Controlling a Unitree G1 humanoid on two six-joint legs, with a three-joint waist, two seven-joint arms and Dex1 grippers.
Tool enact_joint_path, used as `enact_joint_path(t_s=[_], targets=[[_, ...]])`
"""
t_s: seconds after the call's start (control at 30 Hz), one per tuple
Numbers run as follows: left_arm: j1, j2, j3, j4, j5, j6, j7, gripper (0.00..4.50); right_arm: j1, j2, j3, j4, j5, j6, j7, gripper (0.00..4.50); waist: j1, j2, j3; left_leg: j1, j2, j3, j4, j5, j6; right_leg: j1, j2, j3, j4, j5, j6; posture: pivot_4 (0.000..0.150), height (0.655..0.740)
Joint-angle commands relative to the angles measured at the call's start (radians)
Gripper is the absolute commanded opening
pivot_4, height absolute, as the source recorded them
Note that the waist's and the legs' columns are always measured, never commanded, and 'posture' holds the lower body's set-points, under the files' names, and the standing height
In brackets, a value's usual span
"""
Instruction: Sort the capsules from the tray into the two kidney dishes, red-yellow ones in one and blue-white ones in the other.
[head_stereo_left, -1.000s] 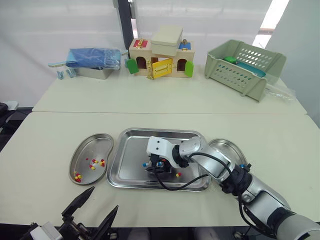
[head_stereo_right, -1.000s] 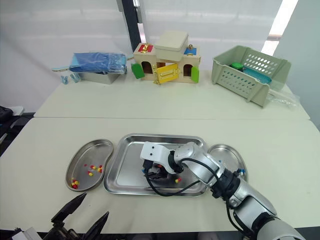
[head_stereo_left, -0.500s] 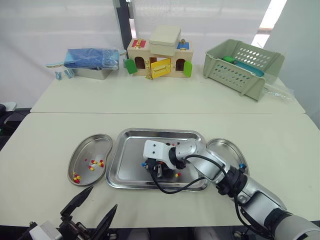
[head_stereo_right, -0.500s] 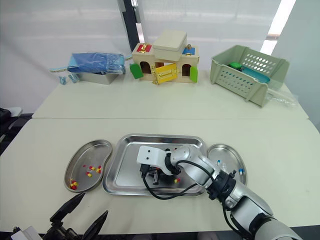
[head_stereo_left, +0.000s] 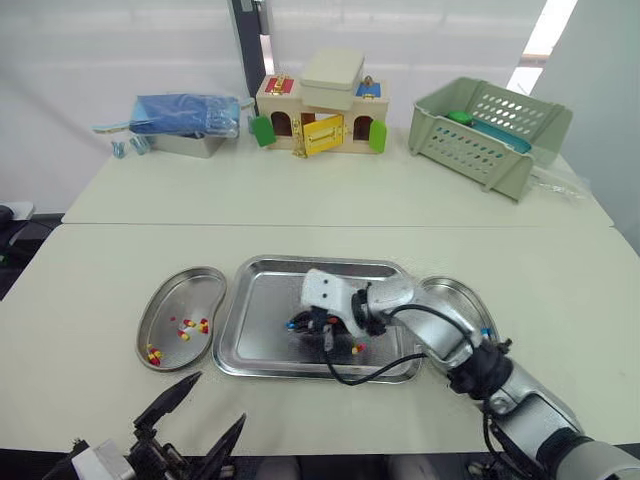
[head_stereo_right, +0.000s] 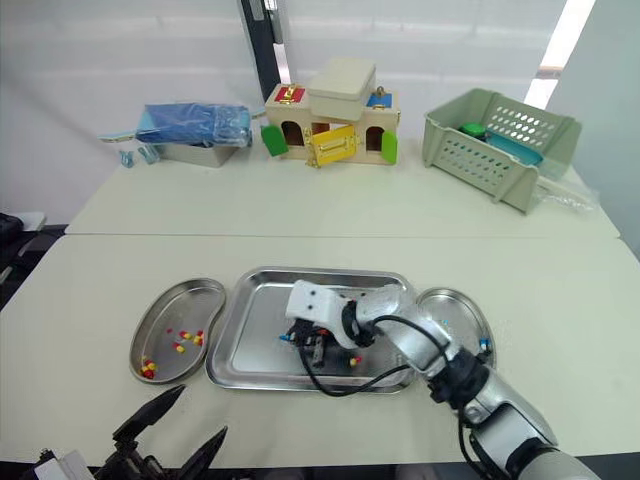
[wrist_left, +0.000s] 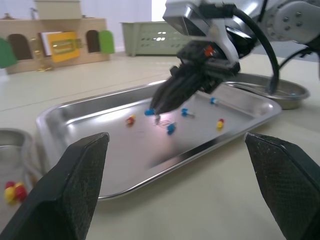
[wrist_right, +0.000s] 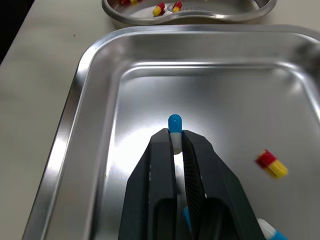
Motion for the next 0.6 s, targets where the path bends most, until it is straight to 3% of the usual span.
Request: enact_joint_path(t_s=[0.03, 0.23, 0.43, 0.6], targets=[[-0.018, 0.034, -0.03, -0.012, -0.034, -0.028, -0.071, 4.5, 0.073, -0.127, -0.15, -0.14, 0.083, 0.01, 0.059, 0.05, 0.008, 0.0, 0.0, 0.0, 0.0, 0.0, 0.0, 0.0, 0.0, 0.0, 0.0, 0.0, 0.0, 0.0, 0.0, 0.15, 0.74], [-0.106, 0.089, -0.097, -0.001, -0.072, -0.041, -0.203, 4.5, 0.331, -0.433, -0.456, -0.258, 0.209, -0.025, 0.171, 0.05, 0.009, 0.002, 0.001, -0.001, 0.0, 0.0, 0.0, 0.0, 0.0, 0.0, 0.0, 0.0, -0.001, 0.0, 0.0, 0.15, 0.74], [-0.143, 0.116, -0.135, 0.003, -0.1, -0.038, -0.275, 4.5, 0.538, -0.588, -0.674, -0.203, 0.219, -0.126, 0.228, 0.05, -0.001, 0.002, 0.001, 0.001, 0.0, 0.001, 0.0, 0.0, 0.001, 0.001, 0.001, 0.001, 0.0, 0.0, 0.0, 0.15, 0.74], [-0.151, 0.12, -0.141, 0.006, -0.108, -0.034, -0.284, 4.5, 0.6, -0.632, -0.699, -0.187, 0.212, -0.155, 0.231, 0.05, 0.001, 0.002, 0.001, 0.002, 0.0, 0.001, 0.0, 0.0, 0.001, 0.002, 0.001, 0.001, 0.0, 0.0, 0.0, 0.15, 0.74]])
